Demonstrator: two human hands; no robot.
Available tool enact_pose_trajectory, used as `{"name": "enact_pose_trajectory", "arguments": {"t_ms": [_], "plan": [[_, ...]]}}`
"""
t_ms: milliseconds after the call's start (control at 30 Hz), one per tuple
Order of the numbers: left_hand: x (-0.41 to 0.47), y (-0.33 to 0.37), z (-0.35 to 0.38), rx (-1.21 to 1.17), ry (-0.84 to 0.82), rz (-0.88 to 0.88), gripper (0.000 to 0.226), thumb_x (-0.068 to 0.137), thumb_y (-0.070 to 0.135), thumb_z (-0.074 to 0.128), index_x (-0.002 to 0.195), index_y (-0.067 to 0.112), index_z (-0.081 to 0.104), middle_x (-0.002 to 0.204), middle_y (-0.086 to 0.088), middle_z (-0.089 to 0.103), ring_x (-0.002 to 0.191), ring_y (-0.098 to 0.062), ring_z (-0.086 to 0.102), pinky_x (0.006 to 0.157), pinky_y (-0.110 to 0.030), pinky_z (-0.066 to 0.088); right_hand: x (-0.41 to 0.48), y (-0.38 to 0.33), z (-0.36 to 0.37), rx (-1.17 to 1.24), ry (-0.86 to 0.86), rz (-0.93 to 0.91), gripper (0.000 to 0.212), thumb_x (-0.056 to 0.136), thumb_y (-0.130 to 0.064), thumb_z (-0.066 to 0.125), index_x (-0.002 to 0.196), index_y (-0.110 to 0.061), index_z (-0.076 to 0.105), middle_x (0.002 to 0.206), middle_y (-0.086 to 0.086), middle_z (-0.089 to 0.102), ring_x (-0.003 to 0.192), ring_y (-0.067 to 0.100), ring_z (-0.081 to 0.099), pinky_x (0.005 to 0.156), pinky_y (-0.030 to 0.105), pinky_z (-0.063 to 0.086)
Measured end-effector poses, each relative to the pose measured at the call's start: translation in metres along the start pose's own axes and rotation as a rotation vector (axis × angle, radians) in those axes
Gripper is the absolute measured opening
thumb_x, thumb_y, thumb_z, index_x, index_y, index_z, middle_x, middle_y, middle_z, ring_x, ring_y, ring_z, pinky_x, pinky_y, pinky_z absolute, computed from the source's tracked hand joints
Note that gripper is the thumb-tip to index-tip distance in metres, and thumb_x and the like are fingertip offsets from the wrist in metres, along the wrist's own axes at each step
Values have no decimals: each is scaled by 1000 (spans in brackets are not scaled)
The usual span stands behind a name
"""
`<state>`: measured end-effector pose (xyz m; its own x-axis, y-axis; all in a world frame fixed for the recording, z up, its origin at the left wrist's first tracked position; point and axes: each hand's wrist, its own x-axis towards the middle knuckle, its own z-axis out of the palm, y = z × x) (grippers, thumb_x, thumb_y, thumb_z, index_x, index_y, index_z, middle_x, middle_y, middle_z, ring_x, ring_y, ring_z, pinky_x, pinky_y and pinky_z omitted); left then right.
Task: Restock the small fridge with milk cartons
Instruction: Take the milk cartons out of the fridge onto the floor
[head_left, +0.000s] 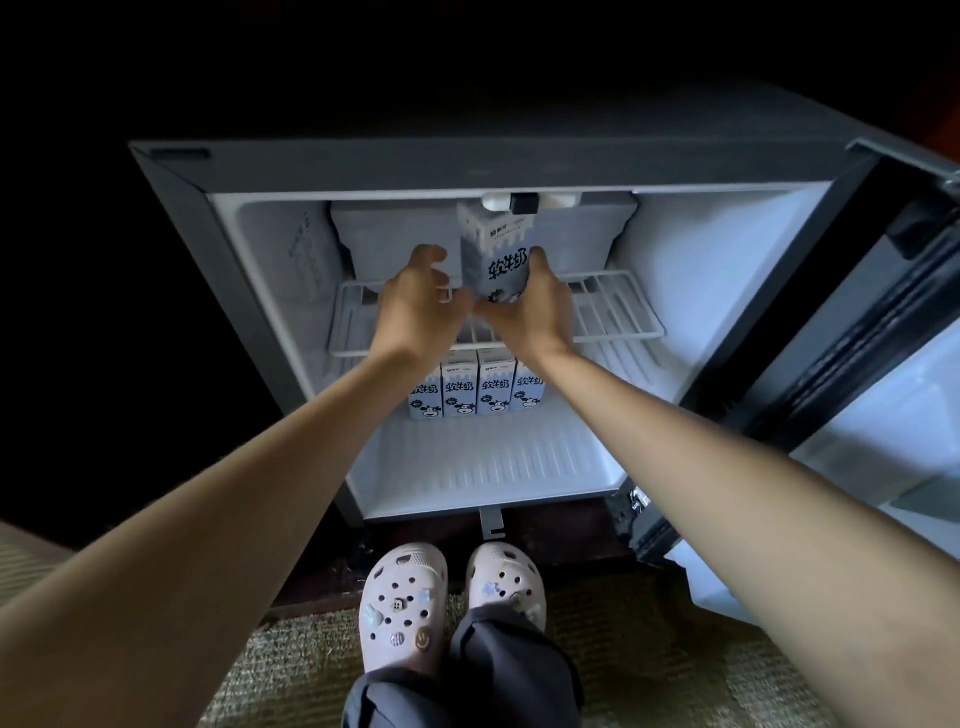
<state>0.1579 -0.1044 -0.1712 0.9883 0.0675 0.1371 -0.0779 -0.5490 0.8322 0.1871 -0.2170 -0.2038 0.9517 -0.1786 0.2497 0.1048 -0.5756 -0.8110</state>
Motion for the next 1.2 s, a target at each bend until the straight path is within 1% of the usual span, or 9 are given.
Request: {"name": "enact_pose_trajectory", "arguments": {"t_ms": [167,267,433,533,733,867,1033,1100,1200], "plan": [[-33,16,-7,0,-12,212,70,78,21,73,136,12,35,118,-3,57,103,-14,57,83,-19,49,-33,0,-11,-2,28,-137,38,74,-22,74,101,-5,52,93,1,67,78,14,62,53,12,44],[-56,25,-11,138,78,319,57,79,23,70,128,9,45,113,-8,61,97,-20,60,79,-29,51,-52,-8,-19,-47,-7,-157,36,76,-21,67,106,-8,54,102,5,68,88,20,65,67,32,54],[-83,18,-15,268,83,272,34,79,28,68,100,5,57,89,-10,64,77,-28,58,62,-30,44,-100,1,-34,-107,-130,-116,29,71,-15,68,91,-16,47,80,-11,56,70,9,55,58,17,38],[-98,-3,-4,321,-44,224,29,81,30,67,95,6,56,80,-5,61,67,-23,55,50,-26,39,-131,27,-24,-176,-155,-25,36,70,-20,72,94,-12,46,86,-4,56,75,17,59,61,26,46],[-102,-34,26,342,-212,87,41,83,31,65,110,3,51,99,-12,63,85,-32,60,72,-36,50,-136,70,-4,-115,-427,133,40,76,-19,71,109,-7,50,111,6,63,103,19,60,87,29,48],[-85,-60,41,357,-236,18,40,85,30,64,111,4,49,106,-15,61,92,-36,58,77,-38,48,-102,102,0,-267,-470,131,34,86,-4,52,120,-5,55,130,12,52,121,25,50,92,25,38],[-61,-87,66,352,-201,-28,36,85,22,64,113,6,50,110,-14,60,97,-35,58,78,-38,48,-49,122,12,-455,-362,4,60,89,0,50,144,-5,25,152,13,25,138,30,32,100,27,39],[-53,-93,77,352,-189,-24,36,85,21,64,115,6,50,112,-13,60,99,-34,59,80,-39,49,-31,128,20,-494,-364,-29,70,89,5,48,148,-6,11,157,12,8,146,27,12,117,31,21],[-43,-100,89,354,-194,-22,38,86,21,63,118,8,50,114,-12,60,101,-31,59,82,-39,50,-9,139,33,-554,-406,20,79,89,3,48,148,-8,-4,158,10,-6,147,24,-5,119,34,5]]}}
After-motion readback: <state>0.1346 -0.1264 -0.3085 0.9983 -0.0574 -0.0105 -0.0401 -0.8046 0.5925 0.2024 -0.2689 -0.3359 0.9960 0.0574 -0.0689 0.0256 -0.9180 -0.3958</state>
